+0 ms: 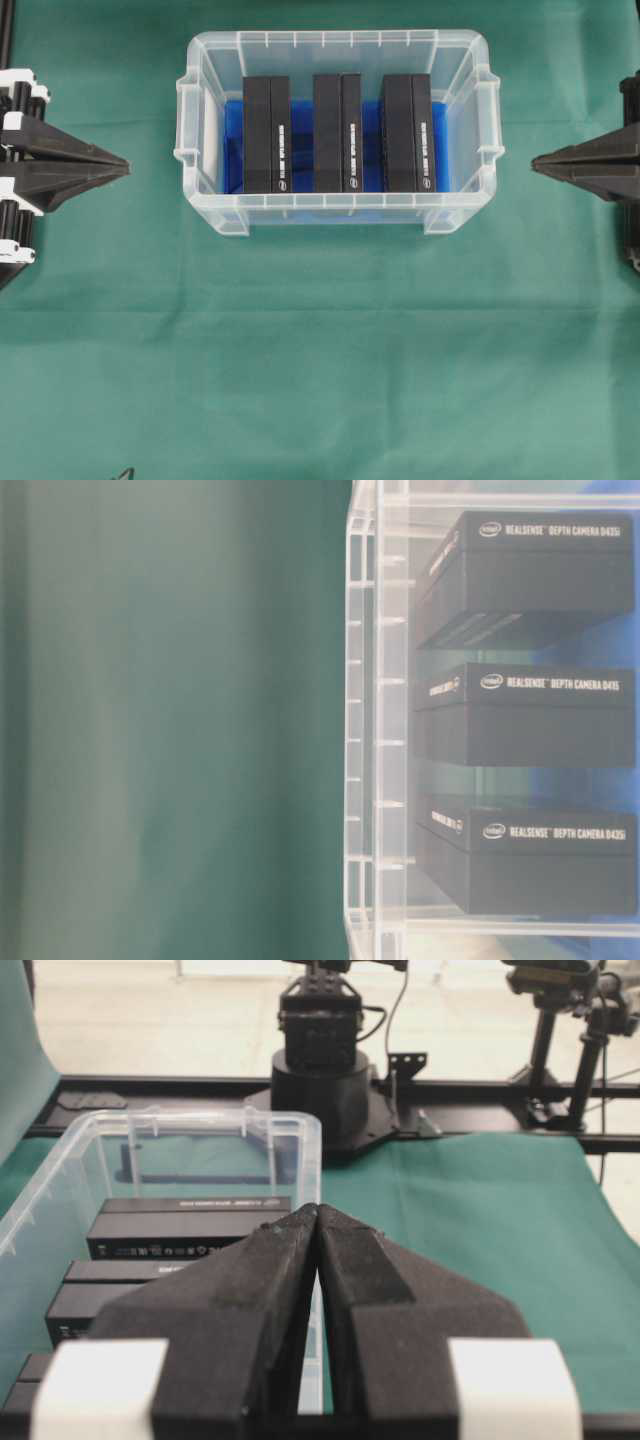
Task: Take the box out of the case with the right arm.
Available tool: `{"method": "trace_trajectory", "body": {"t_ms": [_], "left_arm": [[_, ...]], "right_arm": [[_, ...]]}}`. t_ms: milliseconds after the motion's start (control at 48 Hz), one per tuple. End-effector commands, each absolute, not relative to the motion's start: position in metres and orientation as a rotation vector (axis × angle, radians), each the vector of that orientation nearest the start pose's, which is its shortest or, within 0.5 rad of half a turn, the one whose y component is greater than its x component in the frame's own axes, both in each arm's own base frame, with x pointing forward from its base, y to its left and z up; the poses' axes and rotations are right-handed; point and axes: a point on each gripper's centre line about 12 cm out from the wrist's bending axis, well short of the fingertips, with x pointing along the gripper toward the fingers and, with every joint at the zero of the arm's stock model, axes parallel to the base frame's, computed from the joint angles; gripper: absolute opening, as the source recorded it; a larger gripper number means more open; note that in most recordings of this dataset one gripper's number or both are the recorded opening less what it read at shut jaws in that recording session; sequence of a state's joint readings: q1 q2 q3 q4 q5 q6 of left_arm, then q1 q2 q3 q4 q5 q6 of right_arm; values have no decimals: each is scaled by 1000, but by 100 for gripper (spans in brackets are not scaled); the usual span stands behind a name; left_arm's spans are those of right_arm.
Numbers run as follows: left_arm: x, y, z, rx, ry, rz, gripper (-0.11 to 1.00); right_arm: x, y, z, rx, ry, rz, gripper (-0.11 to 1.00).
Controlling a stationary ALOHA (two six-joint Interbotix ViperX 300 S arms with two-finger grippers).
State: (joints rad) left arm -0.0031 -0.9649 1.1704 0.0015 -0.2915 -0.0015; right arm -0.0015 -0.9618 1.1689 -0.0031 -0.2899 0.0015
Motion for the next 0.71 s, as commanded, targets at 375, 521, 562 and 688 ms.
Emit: {"method": "trace_trajectory", "body": {"t_ms": [375,521,562,688], "left_arm": [[203,0,319,20,-104,-3,0],[205,-1,342,15,-86,-8,0],[205,-1,351,15,-81,-7,0],[205,-2,380,15,-66,-8,0]], "right_arm": [[207,-1,320,54,-25,-3,0],[209,-1,346,146,-48,0,0],[209,-1,354,175,-51,1,0],[213,-1,379,239,-48,3,0]]}}
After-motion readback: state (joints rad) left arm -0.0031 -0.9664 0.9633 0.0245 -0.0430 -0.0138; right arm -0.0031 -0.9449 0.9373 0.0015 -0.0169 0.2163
